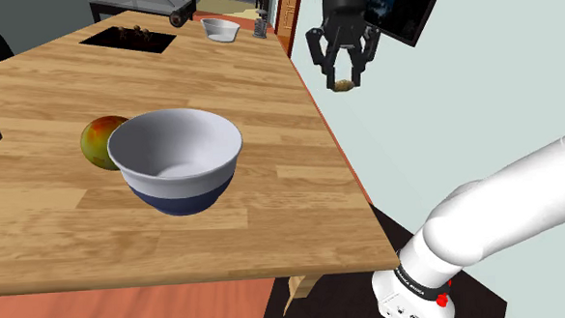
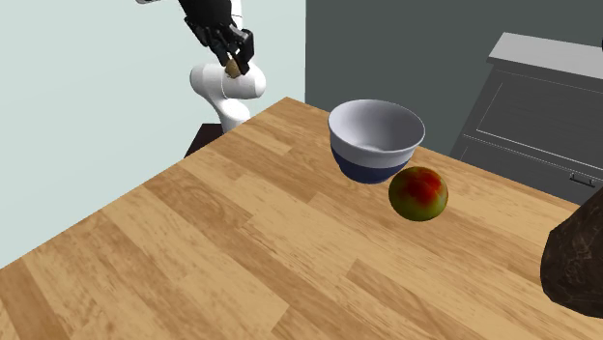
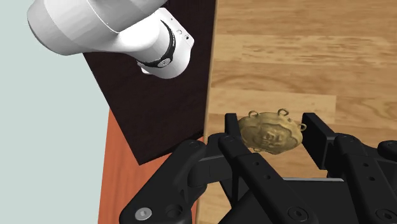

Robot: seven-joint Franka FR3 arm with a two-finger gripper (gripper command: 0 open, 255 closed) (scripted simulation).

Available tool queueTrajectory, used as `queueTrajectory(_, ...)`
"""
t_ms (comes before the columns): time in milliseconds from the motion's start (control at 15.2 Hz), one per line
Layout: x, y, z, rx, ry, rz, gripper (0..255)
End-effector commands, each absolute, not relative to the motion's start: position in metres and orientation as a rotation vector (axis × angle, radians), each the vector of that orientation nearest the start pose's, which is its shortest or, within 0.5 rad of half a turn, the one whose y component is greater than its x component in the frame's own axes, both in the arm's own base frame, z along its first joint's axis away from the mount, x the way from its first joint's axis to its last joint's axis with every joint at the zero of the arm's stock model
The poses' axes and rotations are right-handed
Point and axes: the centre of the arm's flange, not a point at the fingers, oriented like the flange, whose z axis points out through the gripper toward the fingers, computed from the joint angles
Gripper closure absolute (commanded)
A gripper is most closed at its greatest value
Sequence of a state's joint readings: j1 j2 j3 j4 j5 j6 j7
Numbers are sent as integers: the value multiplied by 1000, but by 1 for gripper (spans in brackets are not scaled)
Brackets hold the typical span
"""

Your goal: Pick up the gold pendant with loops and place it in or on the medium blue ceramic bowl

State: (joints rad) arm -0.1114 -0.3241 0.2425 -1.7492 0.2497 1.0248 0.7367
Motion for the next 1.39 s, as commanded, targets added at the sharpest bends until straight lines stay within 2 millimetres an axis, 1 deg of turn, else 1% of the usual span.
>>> queueTrajectory(0, 384, 127, 662, -2972, 837, 691, 255)
queueTrajectory(1320, 457, 381, 669, -2972, 837, 691, 255)
